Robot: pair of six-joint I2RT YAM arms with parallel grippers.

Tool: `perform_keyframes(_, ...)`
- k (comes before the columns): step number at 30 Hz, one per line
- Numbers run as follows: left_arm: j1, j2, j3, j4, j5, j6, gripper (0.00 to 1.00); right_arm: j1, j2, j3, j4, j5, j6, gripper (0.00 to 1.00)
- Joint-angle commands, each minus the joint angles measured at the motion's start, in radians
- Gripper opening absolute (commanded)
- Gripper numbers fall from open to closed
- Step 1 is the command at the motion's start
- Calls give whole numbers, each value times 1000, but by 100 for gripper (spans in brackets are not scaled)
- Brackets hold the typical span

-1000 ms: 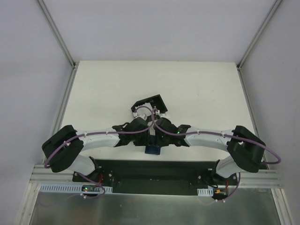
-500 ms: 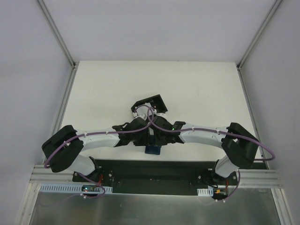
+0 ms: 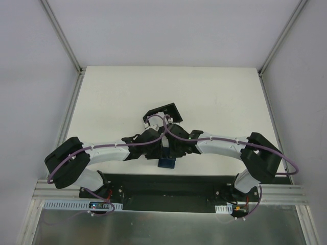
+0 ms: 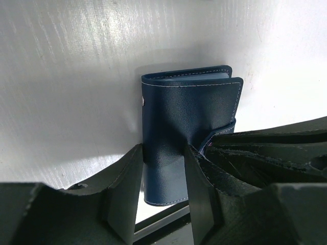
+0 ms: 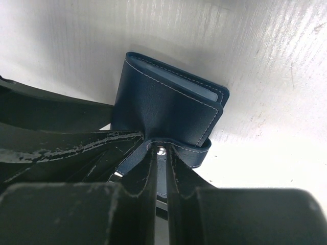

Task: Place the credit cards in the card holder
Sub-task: Close the card holder at the center of the board, then reset both arms

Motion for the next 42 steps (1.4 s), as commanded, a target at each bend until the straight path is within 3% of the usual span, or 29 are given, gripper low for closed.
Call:
perform_keyframes(1, -8, -6, -42, -81, -58, -1, 38, 4, 135, -89, -77, -24, 22, 7)
perform_keyframes(12, -8, -9, -62, -52, -61, -16, 38, -7, 180, -95, -146, -2, 23, 4)
perform_keyframes(18, -8, -17, -76, -42, -58, -22, 38, -5, 223, -44, -303, 68, -6, 4)
perform_keyframes(21, -8, -28, -86, -31, -62, -30, 38, -2, 223, -46, -275, 67, -9, 5)
perform_keyframes(27, -8, -83, -109, -31, -104, -24, 40, 1, 71, -43, -137, 105, -46, 20)
perform_keyframes(28, -8, -100, -112, -31, -117, -16, 45, -4, 40, -38, -110, 113, -66, 31)
perform_keyframes(31, -6, -172, -116, -45, -174, -2, 64, -36, -75, -47, 17, 127, -115, 42)
perform_keyframes(32, -6, -202, -114, -54, -199, -1, 70, -42, -105, -53, 63, 124, -133, 50)
perform_keyframes(34, -5, -254, -103, -86, -245, 18, 99, -56, -165, -62, 123, 143, -182, 62)
perform_keyframes(35, -2, -280, -94, -104, -268, 24, 99, -64, -194, -67, 140, 162, -207, 71)
perform_keyframes(37, 23, -325, -71, -149, -304, 51, 99, -73, -263, -73, 151, 194, -245, 78)
perform_keyframes(39, 102, -363, -63, -166, -291, 90, 99, -87, -337, -98, 156, 232, -268, 83)
perform_keyframes(42, 307, -390, -68, -176, -181, 148, 99, -148, -453, -171, 145, 265, -256, 94)
